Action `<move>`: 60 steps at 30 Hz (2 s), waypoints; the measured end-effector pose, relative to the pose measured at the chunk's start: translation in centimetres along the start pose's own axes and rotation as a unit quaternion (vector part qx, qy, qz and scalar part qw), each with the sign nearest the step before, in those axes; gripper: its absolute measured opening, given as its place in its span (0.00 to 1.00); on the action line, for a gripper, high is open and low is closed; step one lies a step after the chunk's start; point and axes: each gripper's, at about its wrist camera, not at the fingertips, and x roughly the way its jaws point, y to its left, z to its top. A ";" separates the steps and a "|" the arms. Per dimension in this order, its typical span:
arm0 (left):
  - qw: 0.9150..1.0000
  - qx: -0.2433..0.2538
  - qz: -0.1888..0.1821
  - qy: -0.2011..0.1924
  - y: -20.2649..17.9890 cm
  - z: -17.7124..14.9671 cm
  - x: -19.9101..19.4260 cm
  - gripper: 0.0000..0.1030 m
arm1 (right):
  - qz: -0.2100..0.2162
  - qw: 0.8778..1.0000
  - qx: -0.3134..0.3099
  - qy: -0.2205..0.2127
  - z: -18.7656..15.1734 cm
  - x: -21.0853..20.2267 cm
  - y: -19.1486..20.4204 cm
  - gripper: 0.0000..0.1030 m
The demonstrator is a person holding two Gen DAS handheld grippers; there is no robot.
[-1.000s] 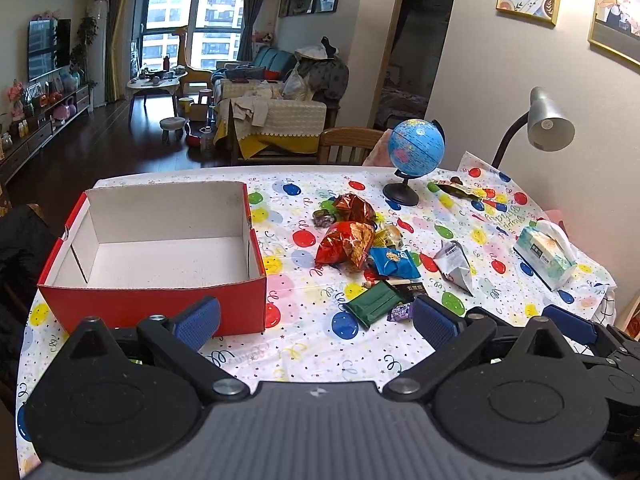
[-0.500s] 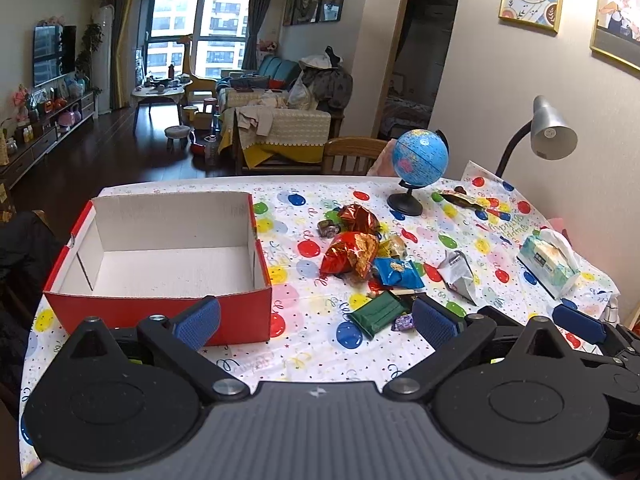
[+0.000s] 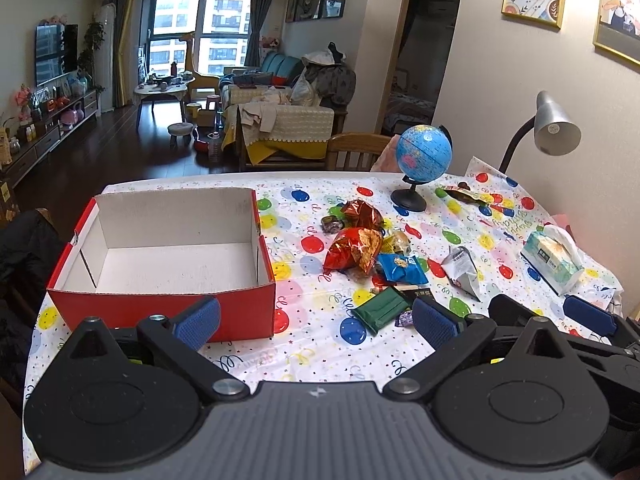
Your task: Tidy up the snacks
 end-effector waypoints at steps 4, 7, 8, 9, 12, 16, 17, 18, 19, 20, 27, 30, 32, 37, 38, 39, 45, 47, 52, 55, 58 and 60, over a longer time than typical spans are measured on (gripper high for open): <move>1.000 -0.002 -0.001 0.001 -0.1 0.0 -0.1 1.00 | -0.002 1.000 0.002 0.000 0.0 0.0 -0.1 0.96; 1.000 -0.001 -0.001 0.001 -0.2 0.1 -0.1 1.00 | -0.005 1.000 0.002 0.003 -0.1 0.0 -0.1 0.96; 1.000 0.000 -0.001 0.001 -0.2 0.1 -0.1 1.00 | -0.005 1.000 0.002 0.003 -0.1 0.0 -0.2 0.96; 1.000 0.000 -0.003 0.002 -0.2 0.1 0.0 1.00 | -0.006 1.000 0.002 0.004 -0.1 0.0 -0.2 0.96; 1.000 0.001 -0.005 0.004 -0.5 0.1 0.0 1.00 | -0.009 1.000 0.002 0.004 -0.1 0.0 -0.3 0.96; 1.000 0.000 -0.006 0.009 -0.7 0.0 0.4 1.00 | -0.014 1.000 0.003 0.007 -0.2 0.2 -0.6 0.96; 1.000 0.001 -0.005 0.011 -0.9 0.0 0.6 1.00 | -0.014 1.000 0.003 0.009 -0.2 0.2 -0.9 0.96; 1.000 0.003 -0.004 0.014 -1.1 0.0 0.8 1.00 | -0.016 1.000 0.003 0.010 -0.2 0.3 -1.0 0.96; 1.000 0.005 -0.004 0.018 -1.3 0.1 1.1 1.00 | -0.019 1.000 0.003 0.012 -0.2 0.5 -1.2 0.96; 1.000 0.007 -0.003 0.021 -1.5 0.1 1.4 1.00 | -0.020 1.000 0.004 0.014 -0.2 0.6 -1.4 0.96; 0.999 0.009 0.000 0.041 -3.1 0.7 4.6 1.00 | -0.033 0.999 0.007 0.034 0.0 3.1 -3.5 0.95; 0.999 0.014 0.009 0.038 -4.1 0.8 6.2 1.00 | -0.034 0.998 0.006 0.044 0.1 4.6 -4.8 0.95; 0.999 0.023 0.017 0.036 -4.8 0.8 7.3 1.00 | -0.032 0.998 0.005 0.058 0.1 5.7 -5.5 0.95; 0.998 0.035 0.016 0.051 -6.1 0.7 10.4 1.00 | -0.034 0.996 0.003 0.087 -0.5 8.7 -7.8 0.86; 0.998 0.038 0.013 0.058 -6.4 0.7 11.1 1.00 | -0.036 0.995 0.004 0.092 -0.5 9.3 -8.3 0.84; 0.997 0.040 0.009 0.063 -6.7 0.7 11.7 1.00 | -0.033 0.994 0.003 0.100 -0.7 9.9 -8.7 0.82; 0.994 0.056 0.004 0.098 -7.9 0.0 16.3 0.99 | -0.013 0.989 -0.015 0.143 -1.5 13.4 -10.4 0.73; 0.992 0.060 -0.003 0.110 -8.2 -0.3 17.9 0.99 | 0.000 0.988 -0.018 0.152 -1.4 14.5 -10.7 0.73; 0.988 0.071 -0.021 0.135 -8.5 -0.5 21.1 0.91 | 0.030 0.984 -0.024 0.174 -1.0 17.1 -10.8 0.69; 0.986 0.078 -0.026 0.143 -8.6 -0.2 22.7 0.91 | 0.044 0.981 -0.012 0.190 -0.8 18.8 -11.2 0.69; 0.984 0.085 -0.031 0.156 -8.5 0.0 24.4 0.91 | 0.050 0.976 -0.002 0.211 -0.7 20.7 -11.5 0.66; 0.981 0.094 -0.036 0.168 -8.4 -0.1 25.5 0.90 | 0.054 0.973 0.009 0.223 -0.7 21.8 -11.8 0.66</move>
